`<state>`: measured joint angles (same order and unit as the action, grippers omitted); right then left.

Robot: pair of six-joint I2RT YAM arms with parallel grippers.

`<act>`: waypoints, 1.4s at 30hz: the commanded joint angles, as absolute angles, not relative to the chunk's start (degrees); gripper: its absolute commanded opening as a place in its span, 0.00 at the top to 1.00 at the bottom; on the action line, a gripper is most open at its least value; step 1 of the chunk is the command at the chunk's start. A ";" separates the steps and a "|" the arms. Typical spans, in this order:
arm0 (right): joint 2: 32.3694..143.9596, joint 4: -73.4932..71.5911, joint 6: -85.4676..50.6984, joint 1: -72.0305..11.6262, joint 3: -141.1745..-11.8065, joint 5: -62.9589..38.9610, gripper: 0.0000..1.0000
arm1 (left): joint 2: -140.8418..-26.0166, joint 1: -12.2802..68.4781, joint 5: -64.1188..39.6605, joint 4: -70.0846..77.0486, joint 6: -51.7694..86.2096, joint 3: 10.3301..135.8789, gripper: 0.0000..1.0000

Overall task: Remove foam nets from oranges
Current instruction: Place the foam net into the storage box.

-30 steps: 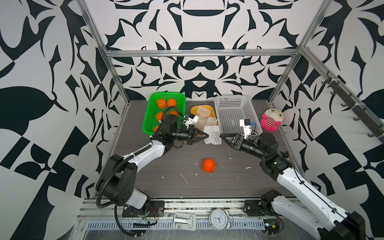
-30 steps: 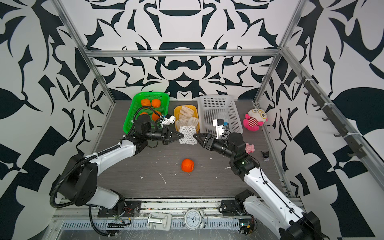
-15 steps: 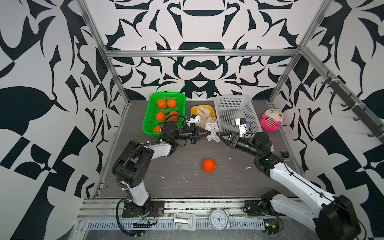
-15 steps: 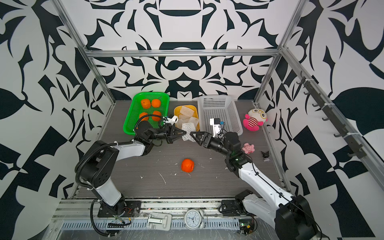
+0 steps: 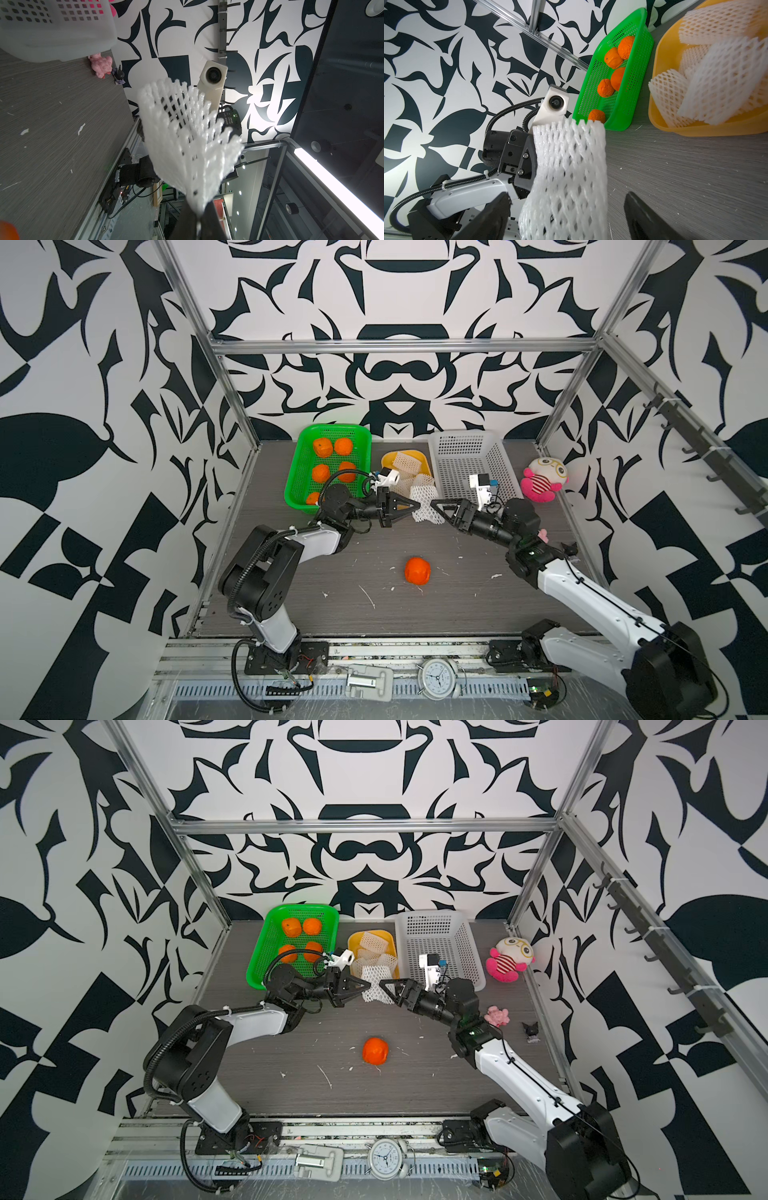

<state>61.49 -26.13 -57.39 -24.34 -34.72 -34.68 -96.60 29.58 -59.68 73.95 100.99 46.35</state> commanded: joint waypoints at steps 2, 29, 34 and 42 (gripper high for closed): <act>64.15 -34.42 -61.17 -24.13 -37.97 -37.64 0.13 | -94.74 29.37 -60.05 76.64 101.22 45.70 0.96; 76.07 -5.51 -37.46 -22.68 -57.26 -31.57 1.00 | -73.49 21.40 -50.62 2.09 50.07 51.53 0.01; 86.86 -0.23 -34.50 -22.58 -68.44 -27.25 1.00 | -70.14 18.08 -42.58 -14.59 38.59 56.59 0.01; 109.62 3.34 -39.26 -22.54 -92.61 -26.74 1.00 | -72.48 13.76 -41.92 -17.10 36.71 57.06 0.01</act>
<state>105.19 1.06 -38.50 -22.83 -84.88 -27.53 -71.46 14.24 -43.29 -12.34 40.34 55.96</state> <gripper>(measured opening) 0.057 0.992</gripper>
